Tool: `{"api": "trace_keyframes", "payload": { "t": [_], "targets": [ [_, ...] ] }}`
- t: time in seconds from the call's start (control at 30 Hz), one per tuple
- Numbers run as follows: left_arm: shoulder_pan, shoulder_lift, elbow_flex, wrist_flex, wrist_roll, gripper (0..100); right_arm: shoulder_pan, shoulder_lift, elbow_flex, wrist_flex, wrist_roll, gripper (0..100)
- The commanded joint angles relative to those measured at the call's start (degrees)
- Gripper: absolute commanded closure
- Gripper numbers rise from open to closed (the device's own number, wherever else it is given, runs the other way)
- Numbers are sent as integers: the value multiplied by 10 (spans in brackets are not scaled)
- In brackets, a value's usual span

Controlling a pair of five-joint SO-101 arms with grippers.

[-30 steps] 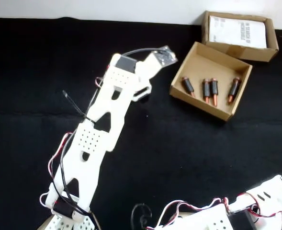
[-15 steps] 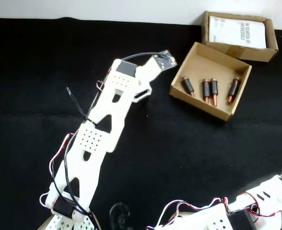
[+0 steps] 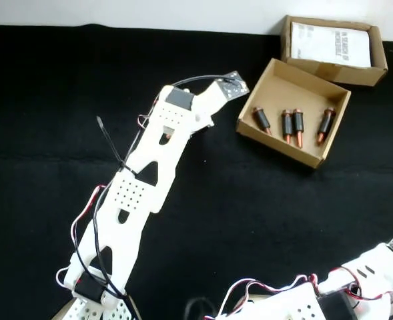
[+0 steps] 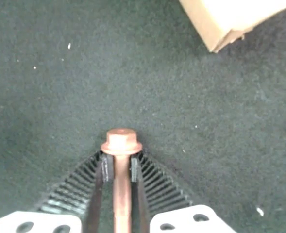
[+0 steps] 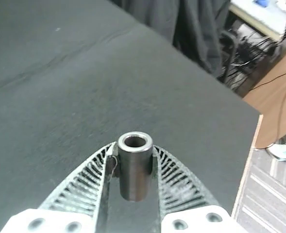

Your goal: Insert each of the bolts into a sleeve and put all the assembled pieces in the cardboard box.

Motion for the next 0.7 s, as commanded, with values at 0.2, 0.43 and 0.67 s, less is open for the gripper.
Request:
{"api": "trace_keyframes", "payload": {
  "t": [0.2,0.43,0.67],
  "targets": [
    [-1,-87,-189,123,210,991,-119,-11,47,-1,7,990],
    [10,-179,-187,205,265,991,-239,-11,51,10,3,990],
    [-7,-279,-189,206,428,991,-400,-11,51,9,-102,990]
  ]
}}
